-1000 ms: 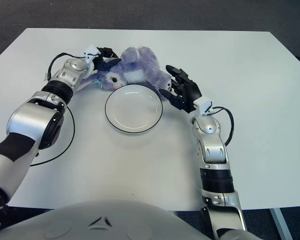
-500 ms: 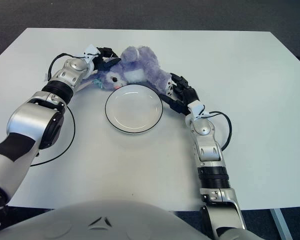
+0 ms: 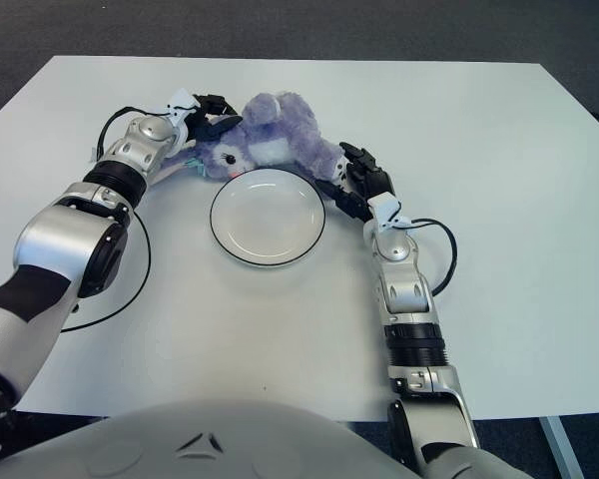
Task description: Put the doll into the plate.
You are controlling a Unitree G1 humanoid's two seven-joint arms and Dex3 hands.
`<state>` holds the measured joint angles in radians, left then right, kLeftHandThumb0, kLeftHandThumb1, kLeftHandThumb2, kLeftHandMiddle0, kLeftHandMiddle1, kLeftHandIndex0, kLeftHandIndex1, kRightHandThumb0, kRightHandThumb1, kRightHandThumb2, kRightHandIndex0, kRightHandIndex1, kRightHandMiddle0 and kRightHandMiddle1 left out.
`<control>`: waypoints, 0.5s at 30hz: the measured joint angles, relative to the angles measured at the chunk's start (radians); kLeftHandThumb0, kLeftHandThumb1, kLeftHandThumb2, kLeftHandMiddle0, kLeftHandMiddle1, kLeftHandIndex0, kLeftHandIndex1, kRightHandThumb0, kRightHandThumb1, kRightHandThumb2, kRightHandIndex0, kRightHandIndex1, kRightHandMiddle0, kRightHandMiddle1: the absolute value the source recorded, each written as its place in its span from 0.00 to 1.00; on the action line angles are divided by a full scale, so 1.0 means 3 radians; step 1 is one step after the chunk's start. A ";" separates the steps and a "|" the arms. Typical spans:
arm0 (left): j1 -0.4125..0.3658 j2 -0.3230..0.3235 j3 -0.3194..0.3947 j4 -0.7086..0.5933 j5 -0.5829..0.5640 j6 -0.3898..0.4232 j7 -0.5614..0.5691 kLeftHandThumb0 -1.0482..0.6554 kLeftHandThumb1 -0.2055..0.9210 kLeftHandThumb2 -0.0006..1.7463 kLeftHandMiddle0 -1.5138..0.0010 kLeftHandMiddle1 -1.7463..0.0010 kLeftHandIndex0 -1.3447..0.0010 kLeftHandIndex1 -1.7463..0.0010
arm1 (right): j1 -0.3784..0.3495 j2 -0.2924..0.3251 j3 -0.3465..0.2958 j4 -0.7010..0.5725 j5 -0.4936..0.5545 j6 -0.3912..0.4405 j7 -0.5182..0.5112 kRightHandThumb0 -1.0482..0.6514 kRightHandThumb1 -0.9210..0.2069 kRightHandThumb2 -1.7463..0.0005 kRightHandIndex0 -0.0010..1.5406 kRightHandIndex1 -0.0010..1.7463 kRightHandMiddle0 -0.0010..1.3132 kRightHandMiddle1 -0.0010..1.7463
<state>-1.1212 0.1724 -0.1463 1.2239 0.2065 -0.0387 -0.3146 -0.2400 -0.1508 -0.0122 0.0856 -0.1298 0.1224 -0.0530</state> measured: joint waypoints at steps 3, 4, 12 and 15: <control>0.0000 -0.0004 0.0002 -0.0003 -0.0002 -0.0004 -0.0017 0.40 0.94 0.20 0.58 0.00 0.61 0.17 | -0.0045 0.0017 0.0001 0.0066 -0.0006 -0.0016 -0.0043 0.29 0.03 1.00 0.24 0.01 0.31 0.06; 0.0000 -0.0006 0.0002 -0.0004 -0.0002 -0.0006 -0.0025 0.40 0.94 0.20 0.58 0.00 0.61 0.17 | -0.0056 0.0021 0.0001 0.0084 -0.0009 -0.0021 -0.0056 0.29 0.03 1.00 0.24 0.01 0.32 0.06; 0.0001 -0.0021 0.0003 -0.0009 -0.0003 -0.0023 -0.0045 0.40 0.94 0.19 0.58 0.00 0.61 0.18 | -0.0133 0.0059 0.0004 0.0225 -0.0025 -0.0090 -0.0179 0.29 0.03 1.00 0.27 0.01 0.34 0.07; 0.0001 -0.0024 0.0003 -0.0010 -0.0004 -0.0026 -0.0048 0.40 0.94 0.19 0.58 0.00 0.61 0.18 | -0.0181 0.0090 -0.0001 0.0292 -0.0025 -0.0104 -0.0244 0.30 0.03 1.00 0.28 0.01 0.35 0.07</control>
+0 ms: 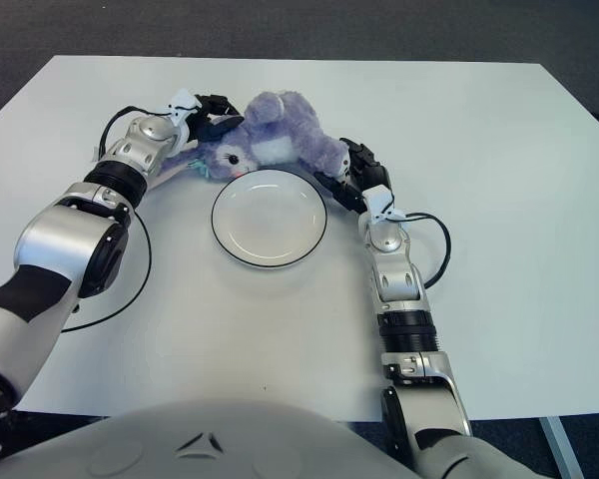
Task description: Put the doll into the plate.
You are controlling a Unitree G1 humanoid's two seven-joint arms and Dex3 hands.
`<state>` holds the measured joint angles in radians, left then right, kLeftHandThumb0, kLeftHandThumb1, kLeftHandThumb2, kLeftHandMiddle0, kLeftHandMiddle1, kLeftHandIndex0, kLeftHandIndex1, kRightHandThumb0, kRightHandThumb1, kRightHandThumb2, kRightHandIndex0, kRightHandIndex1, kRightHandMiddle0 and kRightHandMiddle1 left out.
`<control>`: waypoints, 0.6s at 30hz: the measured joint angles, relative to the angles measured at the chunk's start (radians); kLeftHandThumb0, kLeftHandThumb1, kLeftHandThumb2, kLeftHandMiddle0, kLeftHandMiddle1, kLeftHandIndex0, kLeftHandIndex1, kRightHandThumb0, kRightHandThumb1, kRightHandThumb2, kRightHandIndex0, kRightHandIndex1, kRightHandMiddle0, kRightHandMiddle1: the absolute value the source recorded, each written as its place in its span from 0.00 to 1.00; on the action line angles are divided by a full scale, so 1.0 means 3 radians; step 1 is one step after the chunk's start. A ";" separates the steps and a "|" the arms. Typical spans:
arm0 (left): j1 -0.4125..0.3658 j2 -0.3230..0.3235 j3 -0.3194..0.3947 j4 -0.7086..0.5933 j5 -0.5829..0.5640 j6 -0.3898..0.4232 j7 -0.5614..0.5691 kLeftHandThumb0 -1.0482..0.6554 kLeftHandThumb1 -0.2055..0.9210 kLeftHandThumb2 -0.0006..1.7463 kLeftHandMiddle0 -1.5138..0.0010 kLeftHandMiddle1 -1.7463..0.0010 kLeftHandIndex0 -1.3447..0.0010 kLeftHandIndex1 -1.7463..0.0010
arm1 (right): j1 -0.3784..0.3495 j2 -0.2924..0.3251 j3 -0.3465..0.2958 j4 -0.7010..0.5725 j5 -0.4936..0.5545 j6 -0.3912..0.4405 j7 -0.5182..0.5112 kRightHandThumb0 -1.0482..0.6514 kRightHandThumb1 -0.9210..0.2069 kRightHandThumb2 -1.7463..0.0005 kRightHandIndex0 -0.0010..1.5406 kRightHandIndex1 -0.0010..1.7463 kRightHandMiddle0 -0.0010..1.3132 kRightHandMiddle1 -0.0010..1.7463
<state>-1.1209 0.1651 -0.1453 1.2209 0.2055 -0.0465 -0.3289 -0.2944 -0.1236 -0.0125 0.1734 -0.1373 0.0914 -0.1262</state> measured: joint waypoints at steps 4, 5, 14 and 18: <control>0.0001 -0.0008 0.0000 -0.0005 0.0000 -0.0002 -0.0009 0.40 0.94 0.19 0.57 0.00 0.61 0.18 | -0.0041 0.0036 -0.0009 0.0070 0.0001 -0.0028 -0.0069 0.30 0.03 1.00 0.29 0.01 0.36 0.07; 0.0001 -0.0008 0.0000 -0.0006 0.0000 -0.0002 -0.0011 0.40 0.94 0.19 0.57 0.00 0.61 0.18 | -0.0048 0.0045 -0.0010 0.0082 0.0001 -0.0036 -0.0082 0.30 0.03 1.00 0.29 0.01 0.36 0.07; 0.0002 -0.0009 0.0000 -0.0011 0.0000 -0.0002 -0.0024 0.40 0.96 0.16 0.57 0.00 0.60 0.19 | -0.0148 0.0087 -0.0007 0.0211 0.0001 -0.0064 -0.0144 0.31 0.03 1.00 0.30 0.01 0.38 0.08; 0.0002 -0.0008 0.0000 -0.0012 0.0000 -0.0002 -0.0033 0.40 0.98 0.13 0.56 0.00 0.60 0.20 | -0.0170 0.0096 -0.0004 0.0248 0.0001 -0.0085 -0.0147 0.31 0.03 1.00 0.31 0.01 0.38 0.08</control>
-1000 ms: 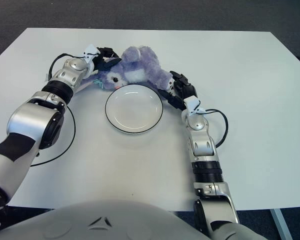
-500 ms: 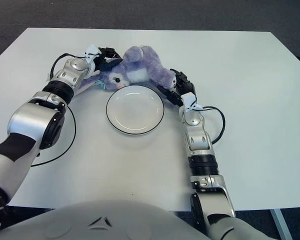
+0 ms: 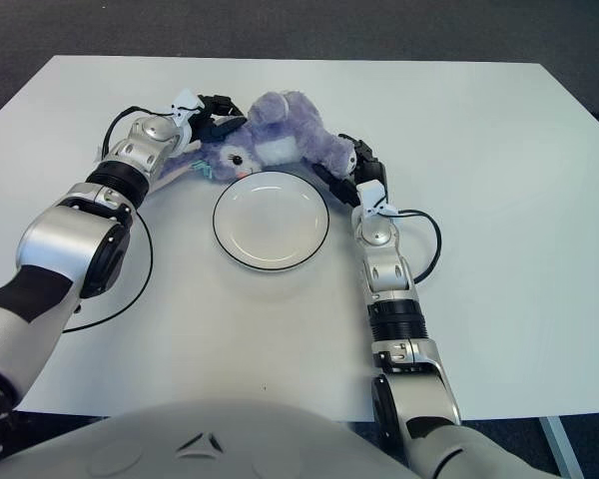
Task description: Put the doll into the plate.
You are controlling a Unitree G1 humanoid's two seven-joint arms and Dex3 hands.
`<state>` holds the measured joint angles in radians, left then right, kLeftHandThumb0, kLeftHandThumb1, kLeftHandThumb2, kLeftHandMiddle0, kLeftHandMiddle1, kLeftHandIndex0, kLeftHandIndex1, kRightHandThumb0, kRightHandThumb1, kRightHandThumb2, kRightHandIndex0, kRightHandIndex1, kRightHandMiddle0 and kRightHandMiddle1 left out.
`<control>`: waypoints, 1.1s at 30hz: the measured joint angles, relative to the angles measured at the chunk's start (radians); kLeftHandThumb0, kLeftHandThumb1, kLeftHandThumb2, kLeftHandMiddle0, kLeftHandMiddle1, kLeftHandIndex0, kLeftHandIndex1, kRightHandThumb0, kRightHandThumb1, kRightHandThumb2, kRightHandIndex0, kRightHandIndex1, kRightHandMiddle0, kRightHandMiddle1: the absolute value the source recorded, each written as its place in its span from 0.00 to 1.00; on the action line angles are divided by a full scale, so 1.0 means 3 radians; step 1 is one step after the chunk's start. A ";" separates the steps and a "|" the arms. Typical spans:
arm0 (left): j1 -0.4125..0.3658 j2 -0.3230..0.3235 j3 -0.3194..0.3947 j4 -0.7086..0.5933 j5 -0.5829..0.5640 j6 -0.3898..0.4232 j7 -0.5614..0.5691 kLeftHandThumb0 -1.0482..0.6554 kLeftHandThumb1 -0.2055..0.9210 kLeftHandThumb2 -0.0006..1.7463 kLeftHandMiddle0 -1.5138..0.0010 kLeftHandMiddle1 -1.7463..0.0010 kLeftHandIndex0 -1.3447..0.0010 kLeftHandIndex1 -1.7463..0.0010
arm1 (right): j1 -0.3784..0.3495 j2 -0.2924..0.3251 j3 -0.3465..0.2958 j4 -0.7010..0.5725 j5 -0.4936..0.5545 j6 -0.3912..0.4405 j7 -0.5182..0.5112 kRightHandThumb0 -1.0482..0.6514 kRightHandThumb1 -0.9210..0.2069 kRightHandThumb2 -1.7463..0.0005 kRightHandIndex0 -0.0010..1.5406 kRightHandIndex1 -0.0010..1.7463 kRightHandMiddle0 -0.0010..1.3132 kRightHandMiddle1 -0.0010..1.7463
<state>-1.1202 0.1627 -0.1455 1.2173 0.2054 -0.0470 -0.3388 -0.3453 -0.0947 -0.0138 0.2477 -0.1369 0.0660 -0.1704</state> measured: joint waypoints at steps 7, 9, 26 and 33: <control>0.0000 0.0001 0.0000 -0.0001 0.0000 0.0000 -0.0013 0.40 1.00 0.11 0.56 0.00 0.59 0.21 | -0.0049 0.0020 -0.0001 0.0081 0.0008 -0.0057 0.0001 0.34 0.04 1.00 0.39 0.02 0.37 0.19; 0.0000 0.0000 0.0000 -0.0002 0.0000 0.0000 -0.0014 0.40 1.00 0.10 0.55 0.00 0.59 0.21 | -0.0066 0.0028 -0.0001 0.0103 0.0009 -0.0070 0.0000 0.36 0.04 1.00 0.44 0.02 0.32 0.31; 0.0001 -0.0016 -0.0005 -0.0014 0.0001 0.0001 -0.0015 0.40 1.00 0.10 0.54 0.00 0.58 0.22 | -0.0098 0.0118 -0.0015 0.0283 -0.0006 -0.0356 -0.0283 0.39 0.29 0.48 0.39 1.00 0.33 0.97; 0.0001 -0.0021 -0.0008 -0.0017 0.0001 0.0000 -0.0015 0.40 1.00 0.10 0.54 0.00 0.58 0.22 | -0.0099 0.0141 -0.0013 0.0324 -0.0008 -0.0418 -0.0352 0.38 0.33 0.43 0.41 1.00 0.33 1.00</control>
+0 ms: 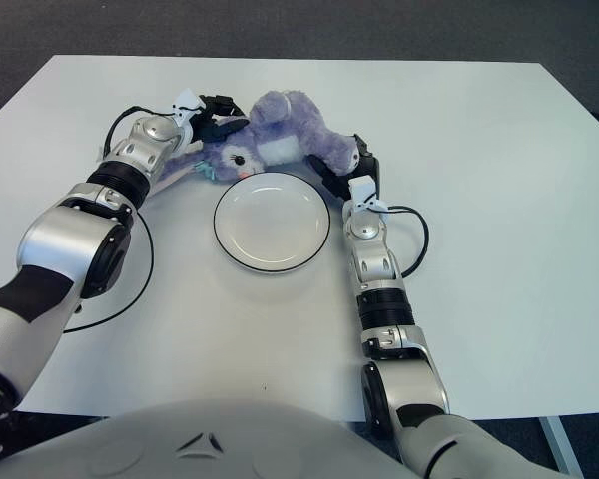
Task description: Put the doll into the plate.
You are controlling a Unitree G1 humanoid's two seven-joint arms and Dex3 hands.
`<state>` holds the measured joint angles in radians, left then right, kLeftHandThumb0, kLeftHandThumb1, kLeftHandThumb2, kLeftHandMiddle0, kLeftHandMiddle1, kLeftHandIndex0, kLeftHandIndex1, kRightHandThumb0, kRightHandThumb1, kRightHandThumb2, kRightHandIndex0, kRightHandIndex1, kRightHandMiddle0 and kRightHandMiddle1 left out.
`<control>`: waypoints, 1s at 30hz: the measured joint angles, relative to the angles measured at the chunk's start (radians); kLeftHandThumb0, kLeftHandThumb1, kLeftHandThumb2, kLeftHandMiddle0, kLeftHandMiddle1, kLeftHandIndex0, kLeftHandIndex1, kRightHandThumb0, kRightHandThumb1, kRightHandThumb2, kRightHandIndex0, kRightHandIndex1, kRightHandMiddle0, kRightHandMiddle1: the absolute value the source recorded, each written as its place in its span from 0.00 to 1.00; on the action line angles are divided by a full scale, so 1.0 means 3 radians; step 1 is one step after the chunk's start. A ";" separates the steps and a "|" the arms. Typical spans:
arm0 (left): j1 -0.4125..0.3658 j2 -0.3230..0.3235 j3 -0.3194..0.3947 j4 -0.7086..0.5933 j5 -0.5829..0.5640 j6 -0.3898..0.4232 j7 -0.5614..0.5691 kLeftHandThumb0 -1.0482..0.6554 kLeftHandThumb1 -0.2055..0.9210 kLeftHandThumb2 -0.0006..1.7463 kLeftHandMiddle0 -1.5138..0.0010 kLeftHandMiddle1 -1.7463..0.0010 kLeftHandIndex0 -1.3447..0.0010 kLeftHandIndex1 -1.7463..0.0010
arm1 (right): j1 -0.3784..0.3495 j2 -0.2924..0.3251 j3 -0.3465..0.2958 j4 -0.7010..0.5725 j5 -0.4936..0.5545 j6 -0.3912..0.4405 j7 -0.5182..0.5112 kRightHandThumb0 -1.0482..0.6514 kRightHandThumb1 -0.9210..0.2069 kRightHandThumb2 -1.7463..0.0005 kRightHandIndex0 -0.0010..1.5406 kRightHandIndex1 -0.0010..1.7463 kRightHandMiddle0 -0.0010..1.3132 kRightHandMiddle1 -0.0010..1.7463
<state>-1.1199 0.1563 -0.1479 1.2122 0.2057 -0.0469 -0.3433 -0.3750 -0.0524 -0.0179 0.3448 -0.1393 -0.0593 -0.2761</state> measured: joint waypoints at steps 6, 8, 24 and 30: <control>0.0003 0.0000 -0.0004 -0.0005 0.0000 -0.0002 0.0000 0.40 1.00 0.10 0.54 0.00 0.58 0.22 | -0.0001 0.0007 -0.0006 0.0042 0.0001 -0.0079 -0.0044 0.59 0.38 0.50 0.53 1.00 0.42 1.00; 0.0005 0.0000 -0.0005 -0.0007 0.0000 -0.0004 0.0000 0.40 1.00 0.10 0.54 0.00 0.57 0.22 | -0.0001 0.0007 -0.0010 0.0054 0.0002 -0.0113 -0.0054 0.66 0.38 0.54 0.55 1.00 0.44 1.00; 0.0029 0.0000 0.0028 -0.0010 -0.0021 -0.0046 -0.0021 0.40 1.00 0.09 0.54 0.00 0.57 0.22 | -0.0005 0.0052 -0.0141 0.0024 0.0197 -0.0024 0.0099 0.72 0.41 0.51 0.61 1.00 0.50 1.00; 0.0100 0.0011 0.0058 -0.0048 -0.0038 -0.0228 -0.0021 0.40 1.00 0.10 0.64 0.00 0.58 0.21 | -0.0037 0.0112 -0.0239 -0.0221 0.0349 0.0470 0.0152 0.71 0.41 0.51 0.61 1.00 0.50 1.00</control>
<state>-1.0900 0.1596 -0.1305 1.1978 0.1944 -0.1154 -0.3497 -0.3860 -0.0189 -0.0896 0.2784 -0.0347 0.0817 -0.2305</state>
